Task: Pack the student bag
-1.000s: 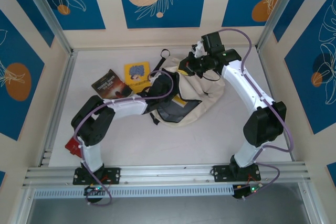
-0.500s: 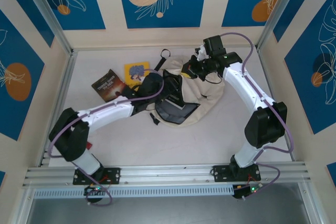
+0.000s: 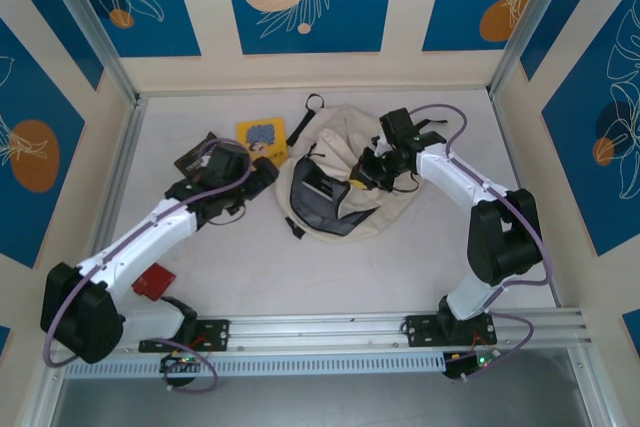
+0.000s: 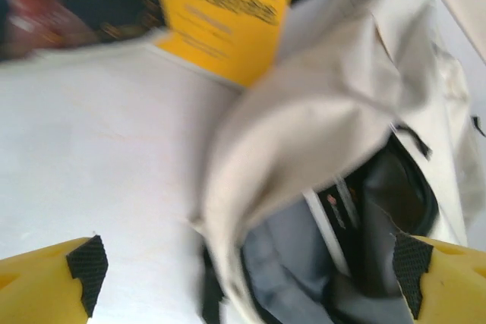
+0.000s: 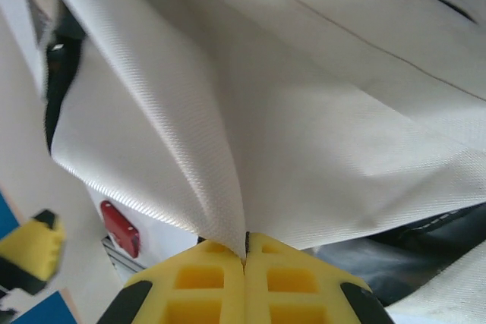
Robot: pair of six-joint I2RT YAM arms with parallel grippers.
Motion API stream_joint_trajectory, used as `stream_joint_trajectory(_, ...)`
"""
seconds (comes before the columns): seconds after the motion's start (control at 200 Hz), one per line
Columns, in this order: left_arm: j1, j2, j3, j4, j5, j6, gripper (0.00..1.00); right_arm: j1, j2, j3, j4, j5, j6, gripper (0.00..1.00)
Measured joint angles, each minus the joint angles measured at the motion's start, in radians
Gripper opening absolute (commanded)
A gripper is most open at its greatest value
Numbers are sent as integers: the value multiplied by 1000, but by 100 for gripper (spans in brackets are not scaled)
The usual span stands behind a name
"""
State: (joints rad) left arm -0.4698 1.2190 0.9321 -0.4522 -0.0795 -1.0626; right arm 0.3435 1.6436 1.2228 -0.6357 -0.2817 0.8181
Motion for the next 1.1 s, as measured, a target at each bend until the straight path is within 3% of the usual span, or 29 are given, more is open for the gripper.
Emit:
stream_joint_trajectory(0.18,208,6,-15,-77,29,147,99,4,-1,-32,-26,74,-8,3)
stream_joint_trajectory(0.36,306,183,38,-96,72,288,82,16,-16,-4,-66,135,-19,7)
stream_joint_trajectory(0.65,318,553,334,-100,104,444,78,46,-11,58,-71,148,-22,6)
stream_joint_trajectory(0.87,311,703,531,-176,77,496,68,61,3,59,-69,148,-22,5)
stream_joint_trajectory(1.1,280,861,706,-277,20,527,66,69,4,59,-67,148,-22,4)
